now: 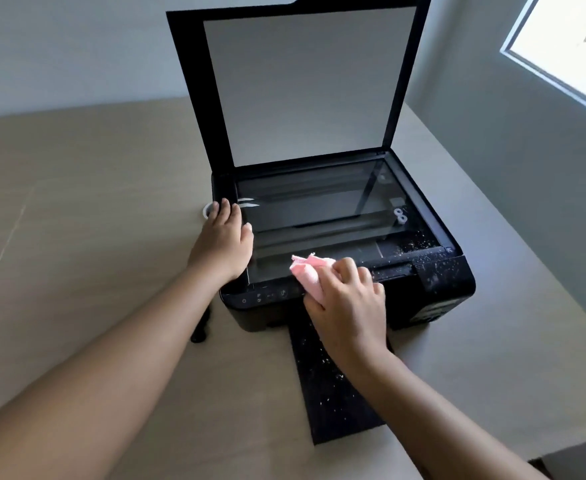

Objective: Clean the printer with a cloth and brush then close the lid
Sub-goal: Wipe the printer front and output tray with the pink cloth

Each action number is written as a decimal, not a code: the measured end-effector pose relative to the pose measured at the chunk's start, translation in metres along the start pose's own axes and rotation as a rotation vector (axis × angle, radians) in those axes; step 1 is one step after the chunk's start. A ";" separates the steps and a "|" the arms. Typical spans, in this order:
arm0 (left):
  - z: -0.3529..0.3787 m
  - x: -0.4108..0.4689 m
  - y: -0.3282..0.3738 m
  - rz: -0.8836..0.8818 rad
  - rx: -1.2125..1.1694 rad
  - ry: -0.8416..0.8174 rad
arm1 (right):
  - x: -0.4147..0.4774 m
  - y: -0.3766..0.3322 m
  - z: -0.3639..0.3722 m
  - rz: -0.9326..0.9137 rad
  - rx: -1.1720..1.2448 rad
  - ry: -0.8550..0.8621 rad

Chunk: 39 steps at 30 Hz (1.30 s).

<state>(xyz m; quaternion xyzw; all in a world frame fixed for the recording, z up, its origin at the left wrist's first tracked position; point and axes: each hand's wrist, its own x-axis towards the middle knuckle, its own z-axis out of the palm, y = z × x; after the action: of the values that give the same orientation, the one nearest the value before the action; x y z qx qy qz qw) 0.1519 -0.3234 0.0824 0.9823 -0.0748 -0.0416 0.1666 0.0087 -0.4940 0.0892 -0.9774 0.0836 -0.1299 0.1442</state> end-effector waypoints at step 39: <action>0.016 -0.006 -0.016 0.077 -0.129 0.127 | 0.010 0.045 -0.018 -0.021 -0.027 -0.018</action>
<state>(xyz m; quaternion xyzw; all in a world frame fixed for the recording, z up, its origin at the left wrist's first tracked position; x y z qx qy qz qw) 0.1464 -0.3125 0.0628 0.9666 -0.0989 0.0222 0.2355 0.0075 -0.5429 0.0949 -0.9812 0.0736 -0.1216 0.1304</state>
